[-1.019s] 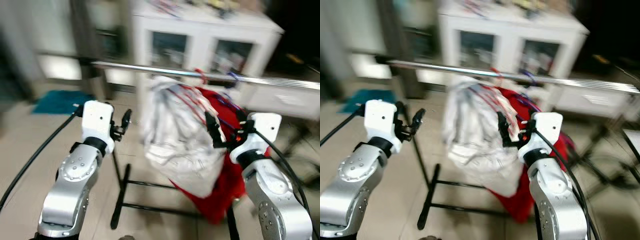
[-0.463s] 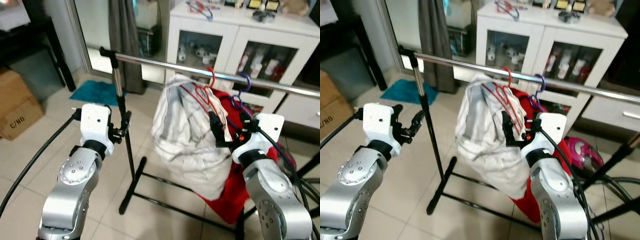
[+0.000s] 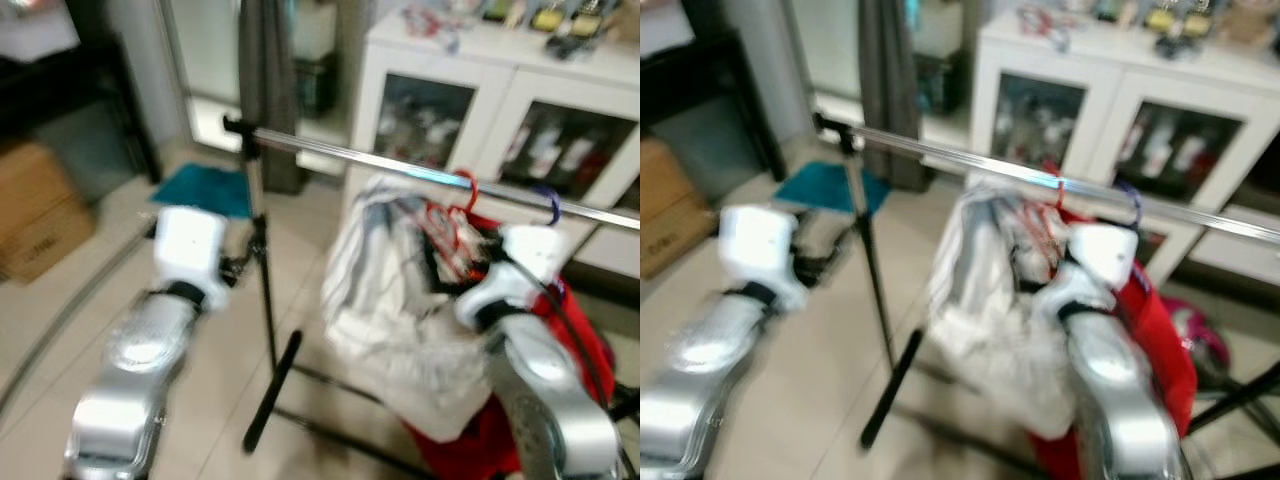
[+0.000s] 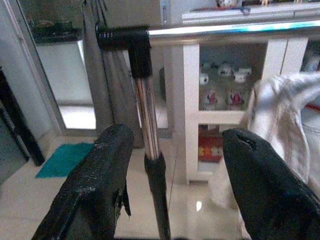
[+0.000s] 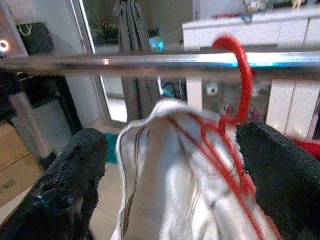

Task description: Hang hanger

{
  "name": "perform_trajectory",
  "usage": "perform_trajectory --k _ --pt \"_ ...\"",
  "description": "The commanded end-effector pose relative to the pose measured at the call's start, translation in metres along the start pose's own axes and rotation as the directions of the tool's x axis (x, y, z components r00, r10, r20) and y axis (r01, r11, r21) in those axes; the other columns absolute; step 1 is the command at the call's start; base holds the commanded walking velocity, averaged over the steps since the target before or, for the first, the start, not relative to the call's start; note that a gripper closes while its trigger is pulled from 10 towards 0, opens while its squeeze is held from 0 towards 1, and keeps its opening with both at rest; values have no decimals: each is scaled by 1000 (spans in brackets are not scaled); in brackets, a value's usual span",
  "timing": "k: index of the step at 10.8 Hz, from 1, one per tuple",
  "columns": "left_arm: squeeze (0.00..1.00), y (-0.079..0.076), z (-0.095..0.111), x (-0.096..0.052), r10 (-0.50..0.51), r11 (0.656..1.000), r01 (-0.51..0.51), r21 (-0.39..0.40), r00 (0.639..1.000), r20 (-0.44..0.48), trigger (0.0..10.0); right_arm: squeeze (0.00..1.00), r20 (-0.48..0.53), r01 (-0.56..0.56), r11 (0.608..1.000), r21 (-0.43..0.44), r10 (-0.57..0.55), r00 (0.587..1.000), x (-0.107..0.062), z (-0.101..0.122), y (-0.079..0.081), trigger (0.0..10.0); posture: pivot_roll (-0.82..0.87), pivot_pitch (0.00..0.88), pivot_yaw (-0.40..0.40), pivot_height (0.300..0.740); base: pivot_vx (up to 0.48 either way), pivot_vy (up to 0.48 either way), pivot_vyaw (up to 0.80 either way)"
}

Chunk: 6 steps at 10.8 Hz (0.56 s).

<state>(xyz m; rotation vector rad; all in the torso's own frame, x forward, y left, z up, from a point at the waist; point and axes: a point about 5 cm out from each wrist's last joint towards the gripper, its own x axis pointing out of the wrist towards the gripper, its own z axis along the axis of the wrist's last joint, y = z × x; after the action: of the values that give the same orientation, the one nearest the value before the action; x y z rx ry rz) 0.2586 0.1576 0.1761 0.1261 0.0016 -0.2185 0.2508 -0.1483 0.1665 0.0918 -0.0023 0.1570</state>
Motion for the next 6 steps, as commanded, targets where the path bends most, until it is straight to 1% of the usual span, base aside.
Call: perform_trajectory --k 1,2,3,4,5,6 --pt "0 -10 4 1 -53 998 53 -23 998 22 10000 0 2 14 1000 -16 -14 1000 -3 5 -9 10000 -38 0 -18 740 0 0 0" --pt "0 -13 4 0 -98 995 99 -11 995 14 10000 0 14 -47 999 -12 47 999 -4 12 -9 10000 -37 0 -19 740 0 0 0" --pt "0 -15 4 -1 -138 990 138 6 990 17 10000 0 8 -75 997 -11 75 997 -4 14 -10 10000 -38 0 -21 740 0 0 0" --pt "0 -22 3 -5 -258 966 258 -1 966 1 10000 0 -38 -95 994 -49 93 995 -5 16 -15 10000 -41 0 -26 740 0 0 0" --pt "0 -26 3 -9 -357 934 357 0 934 -6 10000 0 -103 -97 993 -71 90 991 -5 14 -22 10000 -43 0 -29 740 0 0 0" --pt "0 -29 4 -12 -433 901 433 5 901 -8 10000 0 -141 -96 993 -70 86 986 -5 14 -27 10000 -44 0 -29 740 0 0 0"
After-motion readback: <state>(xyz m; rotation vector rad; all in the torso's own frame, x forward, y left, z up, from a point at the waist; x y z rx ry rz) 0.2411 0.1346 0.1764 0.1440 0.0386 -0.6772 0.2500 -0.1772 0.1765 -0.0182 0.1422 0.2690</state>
